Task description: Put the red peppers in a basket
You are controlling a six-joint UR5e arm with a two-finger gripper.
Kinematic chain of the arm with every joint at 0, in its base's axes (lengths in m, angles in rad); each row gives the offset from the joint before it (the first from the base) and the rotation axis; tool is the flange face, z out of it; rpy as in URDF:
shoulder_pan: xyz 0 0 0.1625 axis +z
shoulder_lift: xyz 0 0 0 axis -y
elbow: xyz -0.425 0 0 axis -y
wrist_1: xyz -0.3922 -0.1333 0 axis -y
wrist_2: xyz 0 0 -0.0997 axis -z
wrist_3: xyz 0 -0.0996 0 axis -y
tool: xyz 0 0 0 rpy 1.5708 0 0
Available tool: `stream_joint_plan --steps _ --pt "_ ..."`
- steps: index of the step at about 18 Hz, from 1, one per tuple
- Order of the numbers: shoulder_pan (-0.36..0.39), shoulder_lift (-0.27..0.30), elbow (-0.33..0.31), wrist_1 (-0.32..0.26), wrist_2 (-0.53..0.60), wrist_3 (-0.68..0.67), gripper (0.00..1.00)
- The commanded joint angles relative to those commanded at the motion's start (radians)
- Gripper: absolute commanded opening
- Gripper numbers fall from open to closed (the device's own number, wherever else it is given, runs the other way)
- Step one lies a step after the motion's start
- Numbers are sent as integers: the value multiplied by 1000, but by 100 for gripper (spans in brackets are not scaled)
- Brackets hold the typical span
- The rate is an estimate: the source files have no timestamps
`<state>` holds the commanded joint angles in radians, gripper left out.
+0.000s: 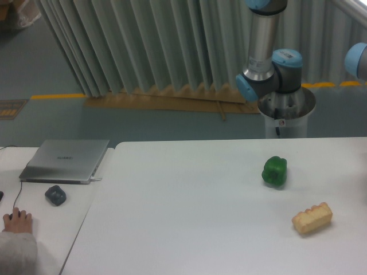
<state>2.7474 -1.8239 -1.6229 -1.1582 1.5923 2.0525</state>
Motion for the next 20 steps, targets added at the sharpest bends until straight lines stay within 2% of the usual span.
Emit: stream_joint_plan --steps 6,9,20 --pt "0 -3 -2 3 5 0 100" --pt "2 -3 -28 5 3 -2 100" --pt "-9 2 -32 9 6 -5 100"
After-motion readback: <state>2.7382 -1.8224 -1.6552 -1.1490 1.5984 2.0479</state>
